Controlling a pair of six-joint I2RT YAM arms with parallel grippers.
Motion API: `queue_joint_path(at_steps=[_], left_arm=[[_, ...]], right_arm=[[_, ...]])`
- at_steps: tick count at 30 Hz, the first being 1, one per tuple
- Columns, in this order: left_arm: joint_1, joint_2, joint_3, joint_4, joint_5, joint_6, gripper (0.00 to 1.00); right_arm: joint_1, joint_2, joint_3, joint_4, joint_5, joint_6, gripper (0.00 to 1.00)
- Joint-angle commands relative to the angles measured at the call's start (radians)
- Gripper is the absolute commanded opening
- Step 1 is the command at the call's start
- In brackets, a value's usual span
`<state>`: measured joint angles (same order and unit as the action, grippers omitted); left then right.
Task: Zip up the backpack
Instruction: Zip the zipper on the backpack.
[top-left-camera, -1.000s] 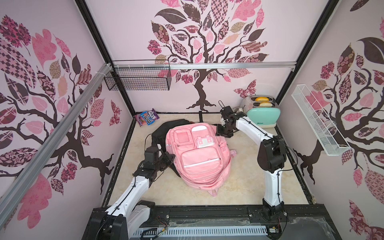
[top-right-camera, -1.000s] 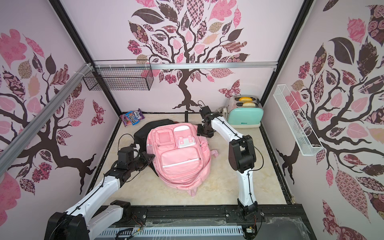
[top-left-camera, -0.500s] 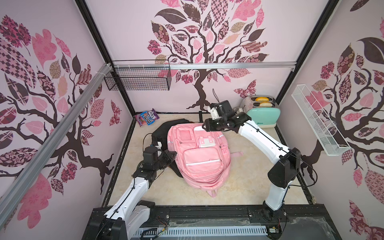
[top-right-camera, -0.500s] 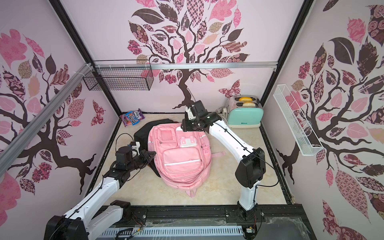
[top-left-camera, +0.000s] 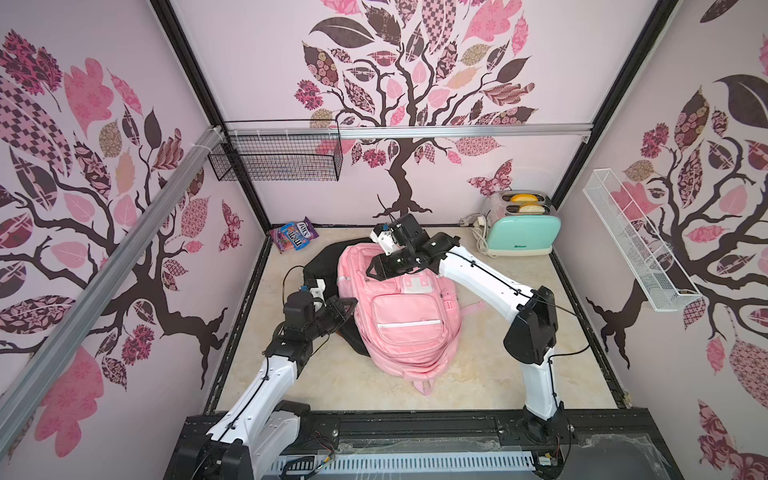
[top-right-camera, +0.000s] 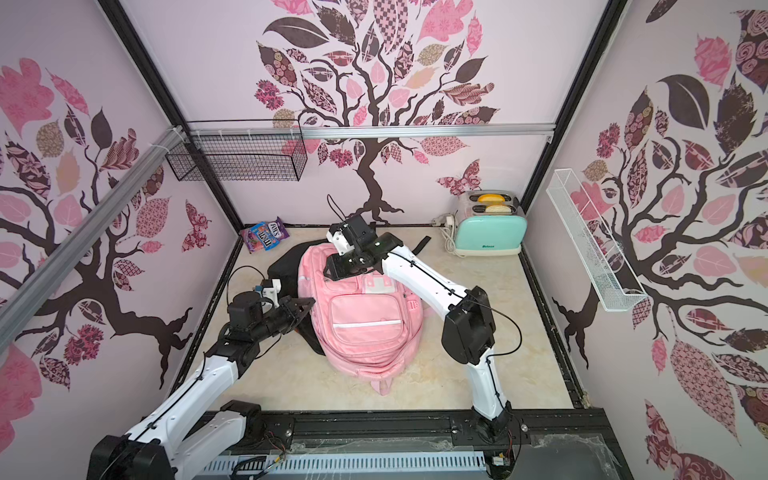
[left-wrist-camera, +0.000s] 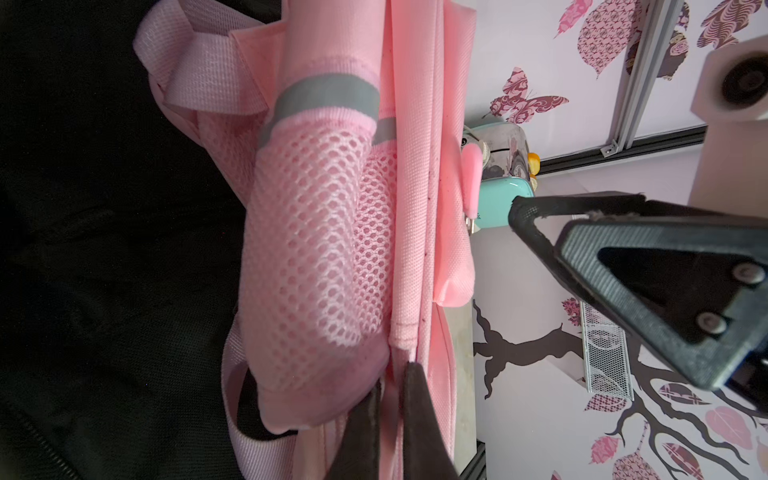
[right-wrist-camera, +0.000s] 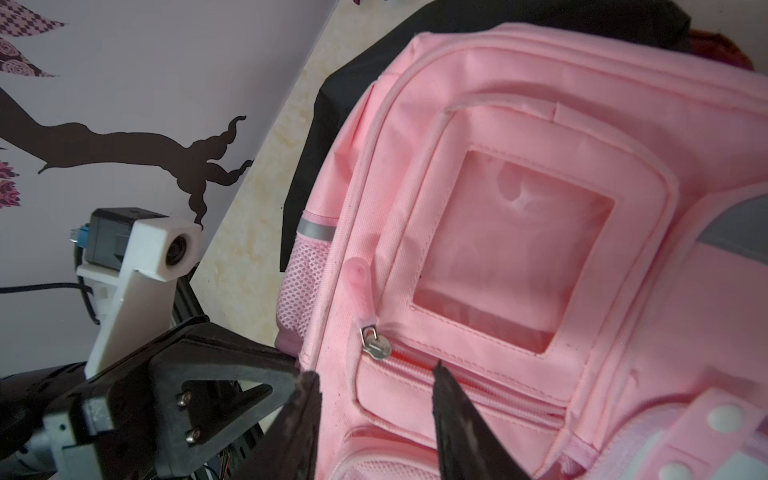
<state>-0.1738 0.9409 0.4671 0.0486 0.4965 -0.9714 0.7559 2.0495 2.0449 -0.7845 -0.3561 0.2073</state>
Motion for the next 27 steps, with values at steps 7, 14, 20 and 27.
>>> queue_joint_path(at_steps=[7, 14, 20, 27], left_arm=[[0.001, -0.047, 0.008, 0.157, 0.047, -0.029, 0.0], [0.001, -0.049, 0.005, 0.185, 0.067, -0.04, 0.0], [0.0, -0.052, 0.005, 0.195, 0.076, -0.044, 0.0], [-0.009, -0.051, 0.006, 0.2, 0.081, -0.041, 0.0]], right_arm=[[0.019, 0.056, 0.122, -0.042, -0.006, -0.032, 0.51], [0.031, 0.085, 0.153, -0.054, 0.003, -0.037, 0.52], [0.033, 0.107, 0.17, -0.057, 0.009, -0.039, 0.52], [0.033, 0.139, 0.186, -0.056, 0.008, -0.038, 0.47]])
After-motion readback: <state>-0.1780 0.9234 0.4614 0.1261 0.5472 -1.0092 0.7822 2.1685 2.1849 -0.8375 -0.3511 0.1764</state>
